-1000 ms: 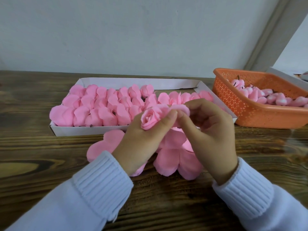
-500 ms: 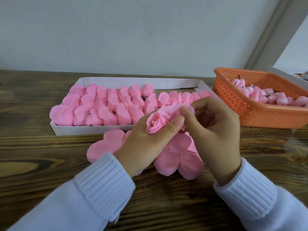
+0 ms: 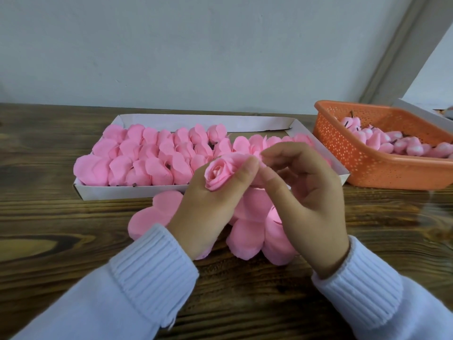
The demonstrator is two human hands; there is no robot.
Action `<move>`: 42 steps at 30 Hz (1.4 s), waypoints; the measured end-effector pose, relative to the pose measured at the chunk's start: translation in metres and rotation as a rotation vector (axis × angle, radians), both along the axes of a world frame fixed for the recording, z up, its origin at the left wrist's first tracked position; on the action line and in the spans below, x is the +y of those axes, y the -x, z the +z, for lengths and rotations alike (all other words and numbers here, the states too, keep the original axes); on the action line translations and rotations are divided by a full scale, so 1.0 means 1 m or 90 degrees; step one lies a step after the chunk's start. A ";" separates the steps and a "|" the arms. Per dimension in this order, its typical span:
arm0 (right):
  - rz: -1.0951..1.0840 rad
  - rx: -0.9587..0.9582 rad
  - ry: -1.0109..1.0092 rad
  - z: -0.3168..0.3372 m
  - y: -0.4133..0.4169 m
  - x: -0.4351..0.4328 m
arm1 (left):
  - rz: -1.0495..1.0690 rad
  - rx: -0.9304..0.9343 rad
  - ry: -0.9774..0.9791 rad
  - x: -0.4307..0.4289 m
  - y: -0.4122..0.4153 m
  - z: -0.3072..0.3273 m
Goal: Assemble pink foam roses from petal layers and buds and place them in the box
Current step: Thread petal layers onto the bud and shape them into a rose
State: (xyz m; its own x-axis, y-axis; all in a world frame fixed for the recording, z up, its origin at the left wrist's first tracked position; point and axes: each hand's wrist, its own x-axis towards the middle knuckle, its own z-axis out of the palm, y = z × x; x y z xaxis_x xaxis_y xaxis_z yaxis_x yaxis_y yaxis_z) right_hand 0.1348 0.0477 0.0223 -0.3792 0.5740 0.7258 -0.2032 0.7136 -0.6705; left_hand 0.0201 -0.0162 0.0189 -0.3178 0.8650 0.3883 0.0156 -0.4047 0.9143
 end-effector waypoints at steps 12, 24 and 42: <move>0.345 -0.001 0.431 -0.008 0.007 -0.001 | -0.052 -0.099 0.032 0.004 -0.002 -0.004; 0.540 -0.077 0.595 -0.003 0.000 0.013 | -0.215 -0.003 0.058 -0.006 0.005 0.003; 0.013 -0.115 0.130 -0.006 -0.001 0.017 | 0.026 -0.010 0.017 -0.002 0.002 0.004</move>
